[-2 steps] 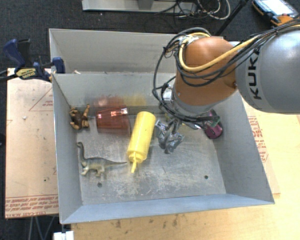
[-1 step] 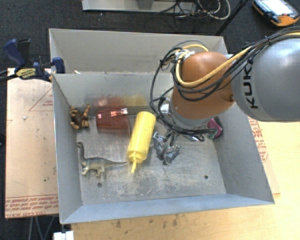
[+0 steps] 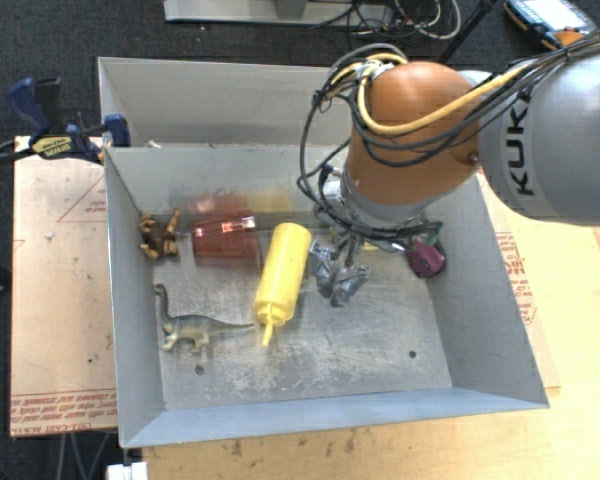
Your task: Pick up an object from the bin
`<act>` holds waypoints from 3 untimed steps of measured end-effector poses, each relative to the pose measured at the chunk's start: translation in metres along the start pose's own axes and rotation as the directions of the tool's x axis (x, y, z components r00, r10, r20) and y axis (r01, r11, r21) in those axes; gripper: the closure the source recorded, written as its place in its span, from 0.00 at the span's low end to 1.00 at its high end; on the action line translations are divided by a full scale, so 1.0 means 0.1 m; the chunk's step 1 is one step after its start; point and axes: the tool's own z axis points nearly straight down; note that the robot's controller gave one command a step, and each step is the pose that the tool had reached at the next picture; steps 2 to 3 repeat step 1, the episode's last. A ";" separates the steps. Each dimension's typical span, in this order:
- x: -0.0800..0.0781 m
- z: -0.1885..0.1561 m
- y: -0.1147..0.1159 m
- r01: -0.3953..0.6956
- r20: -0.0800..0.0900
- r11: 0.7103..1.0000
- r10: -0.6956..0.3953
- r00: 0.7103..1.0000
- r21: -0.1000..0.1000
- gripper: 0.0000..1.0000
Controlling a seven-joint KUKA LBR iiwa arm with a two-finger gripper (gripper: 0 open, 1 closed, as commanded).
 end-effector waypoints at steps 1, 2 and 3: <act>-0.03 -0.61 -0.05 0.129 0.002 0.992 -0.129 0.992 0.005 1.00; -0.03 -0.61 -0.05 0.129 0.002 0.992 -0.129 0.992 0.005 1.00; -0.03 -0.61 -0.05 0.129 0.002 0.992 -0.129 0.992 0.005 1.00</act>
Offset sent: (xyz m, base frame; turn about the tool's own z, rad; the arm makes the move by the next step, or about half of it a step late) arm 0.0229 -0.0017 -0.0689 -0.3266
